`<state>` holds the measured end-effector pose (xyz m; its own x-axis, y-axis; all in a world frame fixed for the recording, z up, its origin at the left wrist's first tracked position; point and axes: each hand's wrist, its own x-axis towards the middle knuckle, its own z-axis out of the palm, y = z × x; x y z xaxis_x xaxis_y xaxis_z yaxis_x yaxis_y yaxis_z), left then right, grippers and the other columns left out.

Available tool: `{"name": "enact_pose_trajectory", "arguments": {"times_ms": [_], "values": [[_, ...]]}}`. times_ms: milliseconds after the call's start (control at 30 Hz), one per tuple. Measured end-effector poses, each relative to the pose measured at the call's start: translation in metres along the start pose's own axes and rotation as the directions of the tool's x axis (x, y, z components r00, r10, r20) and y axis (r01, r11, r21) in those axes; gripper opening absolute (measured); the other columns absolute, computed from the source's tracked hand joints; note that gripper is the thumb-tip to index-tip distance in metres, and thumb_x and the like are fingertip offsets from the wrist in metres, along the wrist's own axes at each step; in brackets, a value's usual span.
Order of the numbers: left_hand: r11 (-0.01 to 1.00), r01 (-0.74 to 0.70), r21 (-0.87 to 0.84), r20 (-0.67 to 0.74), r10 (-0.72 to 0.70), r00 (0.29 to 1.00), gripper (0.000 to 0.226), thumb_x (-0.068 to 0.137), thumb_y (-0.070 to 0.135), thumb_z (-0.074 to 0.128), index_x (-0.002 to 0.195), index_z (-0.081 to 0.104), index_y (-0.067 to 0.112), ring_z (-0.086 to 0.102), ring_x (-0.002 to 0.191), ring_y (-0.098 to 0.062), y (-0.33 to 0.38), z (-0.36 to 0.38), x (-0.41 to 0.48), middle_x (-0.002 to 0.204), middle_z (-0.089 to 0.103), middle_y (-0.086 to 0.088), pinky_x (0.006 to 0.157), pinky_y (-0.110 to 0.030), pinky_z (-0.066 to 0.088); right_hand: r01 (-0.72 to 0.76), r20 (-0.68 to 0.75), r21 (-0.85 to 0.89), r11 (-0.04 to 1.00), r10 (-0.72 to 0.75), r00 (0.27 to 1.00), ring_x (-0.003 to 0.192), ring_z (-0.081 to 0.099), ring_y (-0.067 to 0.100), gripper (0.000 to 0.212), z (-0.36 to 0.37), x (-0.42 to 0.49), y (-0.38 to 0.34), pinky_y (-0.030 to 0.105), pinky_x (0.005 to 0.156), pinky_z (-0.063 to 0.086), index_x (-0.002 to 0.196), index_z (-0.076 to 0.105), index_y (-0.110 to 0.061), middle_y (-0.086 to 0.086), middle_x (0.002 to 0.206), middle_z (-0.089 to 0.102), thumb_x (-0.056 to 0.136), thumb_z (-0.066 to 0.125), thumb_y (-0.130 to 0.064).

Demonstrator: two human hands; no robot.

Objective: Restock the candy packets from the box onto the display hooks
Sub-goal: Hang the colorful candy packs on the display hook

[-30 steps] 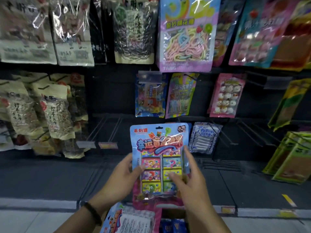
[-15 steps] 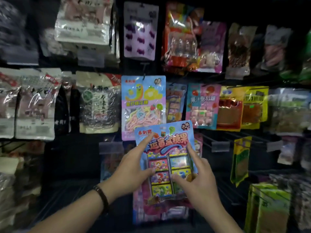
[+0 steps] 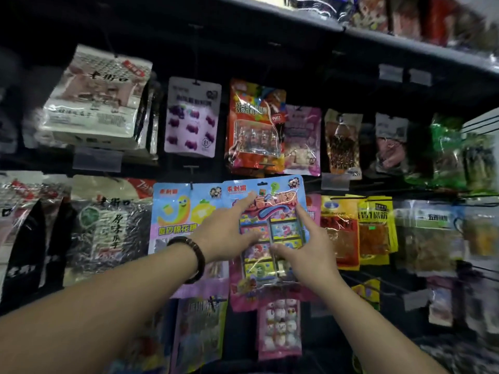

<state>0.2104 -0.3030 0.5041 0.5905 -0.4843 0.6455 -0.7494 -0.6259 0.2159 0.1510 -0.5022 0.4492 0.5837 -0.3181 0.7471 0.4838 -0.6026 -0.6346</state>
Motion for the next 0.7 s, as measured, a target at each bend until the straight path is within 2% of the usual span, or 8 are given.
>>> {"name": "enact_pose_trajectory", "arguments": {"times_ms": [67, 167, 300, 433, 500, 567, 633, 700], "values": [[0.998, 0.004, 0.059, 0.03, -0.005, 1.0, 0.087, 0.1, 0.052, 0.06, 0.164, 0.002, 0.046, 0.056, 0.054, -0.02, 0.002, -0.009, 0.01, 0.056, 0.051, -0.002, 0.05, -0.034, 0.041, 0.003, -0.008, 0.0, 1.0, -0.003, 1.0, 0.114, 0.064, 0.011, 0.109, -0.002, 0.012, 0.0, 0.038, 0.086, 0.063, 0.156, 0.031, -0.06, -0.012, 0.141, 0.052, 0.073, 0.097, -0.035], [0.997, 0.038, 0.06, 0.056, -0.041, 0.998, 0.084, 0.1, 0.054, 0.059, 0.163, 0.003, 0.049, 0.055, 0.051, -0.019, 0.004, -0.014, 0.017, 0.061, 0.055, -0.002, 0.049, -0.029, 0.042, -0.003, 0.0, 0.011, 1.0, 0.003, 1.0, 0.098, 0.063, 0.003, 0.106, -0.004, 0.021, 0.0, 0.016, 0.063, 0.054, 0.162, 0.033, -0.046, -0.011, 0.142, 0.051, 0.077, 0.095, -0.027], [0.991, 0.07, 0.11, 0.073, -0.078, 0.994, 0.085, 0.098, 0.063, 0.055, 0.162, 0.002, 0.051, 0.062, 0.061, -0.018, 0.001, -0.01, 0.023, 0.072, 0.058, -0.001, 0.052, -0.028, 0.04, -0.029, 0.019, 0.033, 0.999, 0.028, 0.999, 0.113, 0.063, 0.014, 0.104, -0.001, 0.025, 0.0, 0.011, 0.059, 0.049, 0.162, 0.033, -0.045, -0.008, 0.157, 0.046, 0.079, 0.094, -0.026], [0.983, 0.076, 0.17, 0.064, -0.088, 0.994, 0.074, 0.1, 0.069, 0.042, 0.162, 0.006, 0.051, 0.064, 0.066, -0.018, -0.002, -0.013, 0.029, 0.07, 0.055, 0.002, 0.058, -0.031, 0.046, -0.055, 0.031, 0.009, 0.998, 0.055, 0.998, 0.081, 0.062, 0.002, 0.101, 0.001, 0.026, -0.002, 0.01, 0.05, 0.048, 0.164, 0.033, -0.04, -0.006, 0.162, 0.046, 0.083, 0.091, -0.025], [0.977, 0.088, 0.194, 0.074, -0.104, 0.992, 0.072, 0.101, 0.07, 0.037, 0.163, 0.007, 0.049, 0.065, 0.067, -0.017, -0.005, -0.011, 0.033, 0.078, 0.062, 0.0, 0.064, -0.032, 0.052, -0.052, 0.037, -0.052, 0.997, 0.054, 0.998, 0.09, 0.064, 0.005, 0.099, 0.004, 0.028, 0.0, 0.013, 0.054, 0.047, 0.164, 0.033, -0.04, -0.005, 0.166, 0.041, 0.083, 0.09, -0.032], [0.972, 0.101, 0.211, 0.08, -0.12, 0.99, 0.073, 0.1, 0.072, 0.035, 0.163, 0.007, 0.048, 0.066, 0.071, -0.017, -0.007, -0.008, 0.037, 0.103, 0.072, -0.007, 0.071, -0.034, 0.056, -0.063, 0.05, -0.079, 0.995, 0.067, 0.996, 0.097, 0.066, 0.005, 0.098, 0.006, 0.032, 0.004, 0.014, 0.058, 0.048, 0.164, 0.033, -0.04, -0.004, 0.167, 0.04, 0.084, 0.09, -0.035], [0.971, 0.118, 0.21, 0.093, -0.14, 0.986, 0.073, 0.1, 0.072, 0.035, 0.163, 0.009, 0.047, 0.063, 0.071, -0.017, -0.008, -0.007, 0.039, 0.118, 0.071, -0.014, 0.067, -0.033, 0.052, -0.076, 0.036, -0.118, 0.99, 0.081, 0.996, 0.111, 0.067, 0.016, 0.098, 0.008, 0.037, 0.008, 0.013, 0.056, 0.046, 0.163, 0.034, -0.04, -0.003, 0.166, 0.042, 0.083, 0.09, -0.037], [0.965, 0.123, 0.23, 0.11, -0.152, 0.982, 0.071, 0.101, 0.069, 0.038, 0.163, 0.012, 0.045, 0.066, 0.076, -0.022, -0.009, -0.008, 0.039, 0.12, 0.071, -0.016, 0.062, -0.031, 0.047, -0.083, 0.018, -0.151, 0.985, 0.087, 0.996, 0.12, 0.066, 0.024, 0.099, 0.013, 0.045, 0.015, 0.012, 0.056, 0.043, 0.163, 0.035, -0.039, -0.002, 0.165, 0.043, 0.082, 0.091, -0.038]]}}
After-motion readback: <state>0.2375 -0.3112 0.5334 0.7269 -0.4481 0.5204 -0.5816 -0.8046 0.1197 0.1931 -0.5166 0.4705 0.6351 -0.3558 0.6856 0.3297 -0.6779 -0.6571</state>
